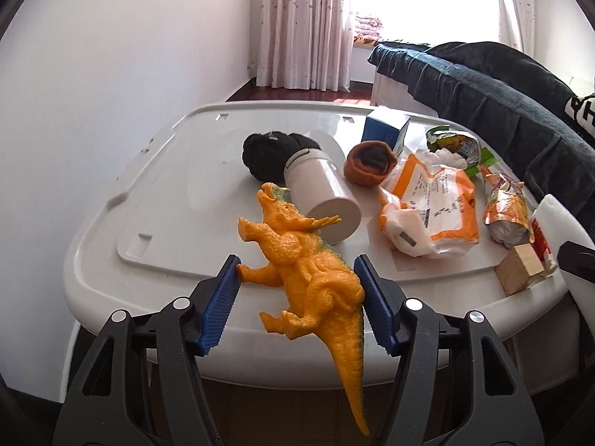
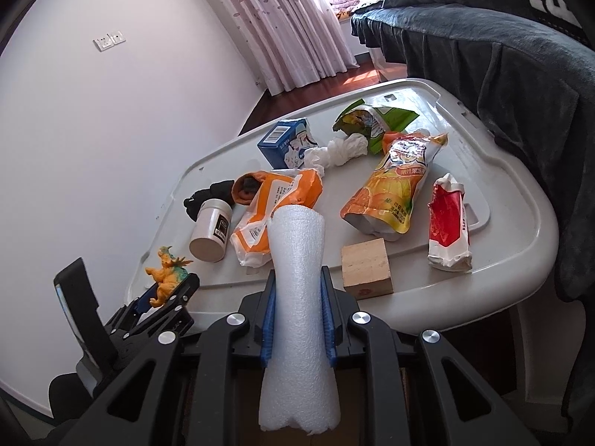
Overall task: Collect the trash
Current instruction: 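Carry both held items over the cardboard box and open both tools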
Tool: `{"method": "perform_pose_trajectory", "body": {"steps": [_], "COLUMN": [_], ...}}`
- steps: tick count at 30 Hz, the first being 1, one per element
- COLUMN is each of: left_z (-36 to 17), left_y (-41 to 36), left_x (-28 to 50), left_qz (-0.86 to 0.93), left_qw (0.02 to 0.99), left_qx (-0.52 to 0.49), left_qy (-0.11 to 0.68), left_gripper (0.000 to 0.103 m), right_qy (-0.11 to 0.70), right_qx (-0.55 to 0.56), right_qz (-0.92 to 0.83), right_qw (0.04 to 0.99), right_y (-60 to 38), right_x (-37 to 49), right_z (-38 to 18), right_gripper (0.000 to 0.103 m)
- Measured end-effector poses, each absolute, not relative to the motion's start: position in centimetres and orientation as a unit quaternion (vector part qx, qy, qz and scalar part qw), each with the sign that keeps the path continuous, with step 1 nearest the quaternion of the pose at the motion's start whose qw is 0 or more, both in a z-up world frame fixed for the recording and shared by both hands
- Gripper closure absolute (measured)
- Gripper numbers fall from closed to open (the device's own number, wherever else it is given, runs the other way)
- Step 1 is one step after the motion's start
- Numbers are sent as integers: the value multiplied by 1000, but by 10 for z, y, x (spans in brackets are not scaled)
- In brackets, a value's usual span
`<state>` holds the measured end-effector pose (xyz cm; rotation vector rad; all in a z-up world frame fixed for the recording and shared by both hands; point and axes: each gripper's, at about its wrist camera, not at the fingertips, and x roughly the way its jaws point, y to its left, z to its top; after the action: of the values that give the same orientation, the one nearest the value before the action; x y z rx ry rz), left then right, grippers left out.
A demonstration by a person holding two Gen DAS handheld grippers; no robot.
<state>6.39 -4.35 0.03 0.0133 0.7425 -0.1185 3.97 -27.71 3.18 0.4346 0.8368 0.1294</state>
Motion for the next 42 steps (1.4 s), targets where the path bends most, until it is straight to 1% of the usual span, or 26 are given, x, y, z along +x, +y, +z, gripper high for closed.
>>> {"method": "perform_pose_trajectory", "body": {"steps": [7,10,14,17,20,25,28,29,31,32,34,35,42], "left_z": [40,43,39,32,19,-3,-15,-19,-32,-38,-44,-45,-45], "left_y": [-35,-30,-24,-20,-17,-17,-15,-14,-14,-13,-12,-13,-16], "left_x": [23,1,-30,-49,-63,-76,-75,-74,-68,-67,-66,-65,-66], "left_qz": [-73,-76,-83,-90,-100,-104,-96,-95,-95,-92,-86,-86,-90], "left_qw": [935,933,930,921,908,891,881,877,860,853,848,847,847], "left_qx": [6,10,28,34,40,56,63,63,61,60,59,60,65], "left_qy": [346,352,358,376,405,439,458,467,497,510,520,521,520], "left_gripper": [42,42,42,42,42,42,41,41,39,31,25,24,22], "right_qy": [392,388,386,397,426,471,495,504,527,533,533,532,507], "right_qx": [200,192,177,172,173,135,103,97,92,95,103,110,151], "right_qz": [46,48,56,66,88,104,105,105,103,100,94,93,71], "right_qw": [897,900,903,899,884,865,856,852,838,835,835,834,846], "right_y": [-282,-280,-271,-261,-245,-210,-195,-193,-191,-192,-197,-200,-224], "right_x": [34,24,4,-19,-44,-65,-62,-60,-55,-54,-56,-57,-56], "right_z": [32,34,38,37,26,0,-12,-15,-25,-29,-31,-31,-21], "right_gripper": [82,82,82,82,82,82,79,75,61,45,44,44,44]}}
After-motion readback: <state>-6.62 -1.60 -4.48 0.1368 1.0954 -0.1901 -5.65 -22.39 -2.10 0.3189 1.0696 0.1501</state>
